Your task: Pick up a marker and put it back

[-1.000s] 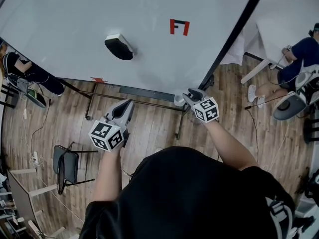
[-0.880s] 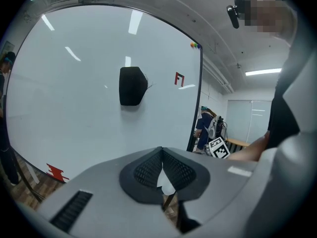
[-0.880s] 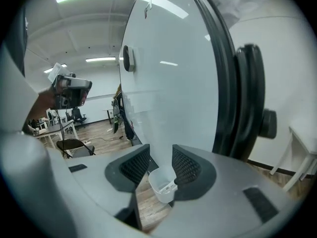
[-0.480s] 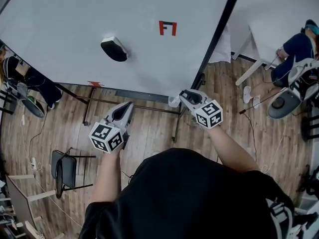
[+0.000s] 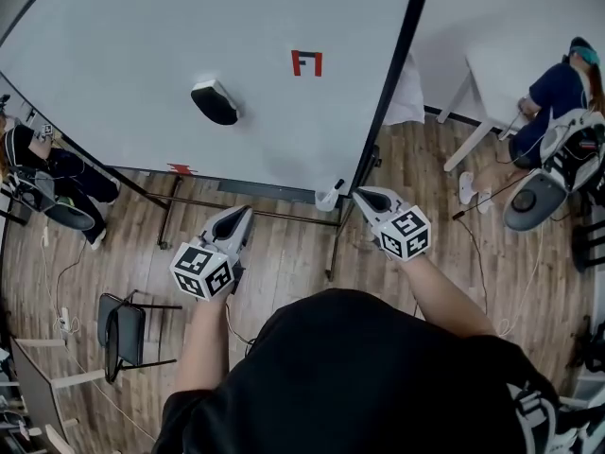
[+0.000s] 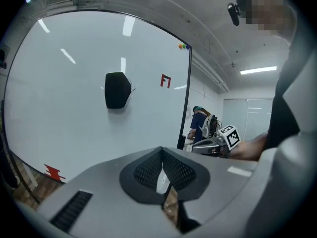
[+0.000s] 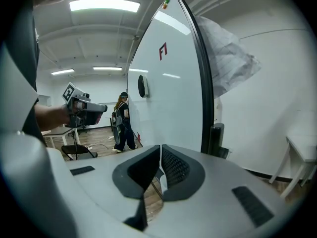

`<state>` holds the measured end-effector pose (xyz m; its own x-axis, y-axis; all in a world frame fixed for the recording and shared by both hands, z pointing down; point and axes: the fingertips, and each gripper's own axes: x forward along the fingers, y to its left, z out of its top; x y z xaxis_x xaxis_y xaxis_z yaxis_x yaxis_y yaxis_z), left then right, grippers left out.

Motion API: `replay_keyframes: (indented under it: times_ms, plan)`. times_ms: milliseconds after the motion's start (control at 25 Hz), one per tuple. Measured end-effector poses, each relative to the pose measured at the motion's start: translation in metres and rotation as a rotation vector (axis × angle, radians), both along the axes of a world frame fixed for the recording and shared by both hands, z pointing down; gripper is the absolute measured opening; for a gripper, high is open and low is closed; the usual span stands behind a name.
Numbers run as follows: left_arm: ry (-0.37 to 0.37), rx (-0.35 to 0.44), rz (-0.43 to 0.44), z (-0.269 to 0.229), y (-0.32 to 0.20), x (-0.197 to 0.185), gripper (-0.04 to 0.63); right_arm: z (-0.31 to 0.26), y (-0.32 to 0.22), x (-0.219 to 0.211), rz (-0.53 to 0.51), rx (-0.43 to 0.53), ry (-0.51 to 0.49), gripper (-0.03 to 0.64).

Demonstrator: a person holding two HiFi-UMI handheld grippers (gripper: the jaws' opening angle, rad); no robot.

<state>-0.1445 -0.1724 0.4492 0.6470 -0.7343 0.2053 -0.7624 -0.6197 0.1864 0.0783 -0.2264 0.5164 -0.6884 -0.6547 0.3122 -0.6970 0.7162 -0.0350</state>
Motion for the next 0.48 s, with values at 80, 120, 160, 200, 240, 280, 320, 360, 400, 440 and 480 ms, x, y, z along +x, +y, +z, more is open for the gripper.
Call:
replay_keyframes:
  times_ms: [80,120,160,200,240,280,320,360,400,440,480]
  plan:
    - [-0.002,0.0,-0.001,0.0,0.003,0.001,0.011,0.002,0.005,0.005,0.003,-0.008,0.0,0.003]
    - [-0.003,-0.001,0.0,0.0,0.005,0.003,0.011,0.003,0.007,0.007,0.004,-0.012,-0.001,0.002]
    - [-0.003,-0.002,0.001,0.001,0.006,0.004,0.011,0.005,0.01,0.009,0.006,-0.017,-0.002,0.001]
    - [-0.004,-0.003,0.003,0.002,0.008,0.006,0.011,0.007,0.012,0.011,0.006,-0.023,-0.003,0.0]
    - [-0.004,-0.005,0.005,0.002,0.009,0.008,0.011,0.009,0.015,0.012,0.007,-0.028,-0.004,-0.002]
    - [-0.004,-0.007,0.008,0.003,0.01,0.01,0.011,0.011,0.017,0.014,0.008,-0.033,-0.005,-0.002]
    - [-0.004,-0.008,0.01,0.004,0.01,0.012,0.011,0.012,0.019,0.015,0.008,-0.037,-0.006,-0.002]
    - [-0.005,-0.009,0.012,0.004,0.011,0.013,0.011,0.013,0.02,0.016,0.007,-0.039,-0.007,-0.002]
    - [-0.006,-0.01,0.014,0.004,0.011,0.015,0.011,0.013,0.021,0.017,0.007,-0.039,-0.008,-0.002]
    - [-0.006,-0.01,0.016,0.004,0.012,0.016,0.011,0.012,0.022,0.018,0.007,-0.039,-0.009,-0.002]
    - [-0.007,-0.01,0.017,0.004,0.012,0.017,0.011,0.012,0.023,0.019,0.006,-0.037,-0.01,-0.002]
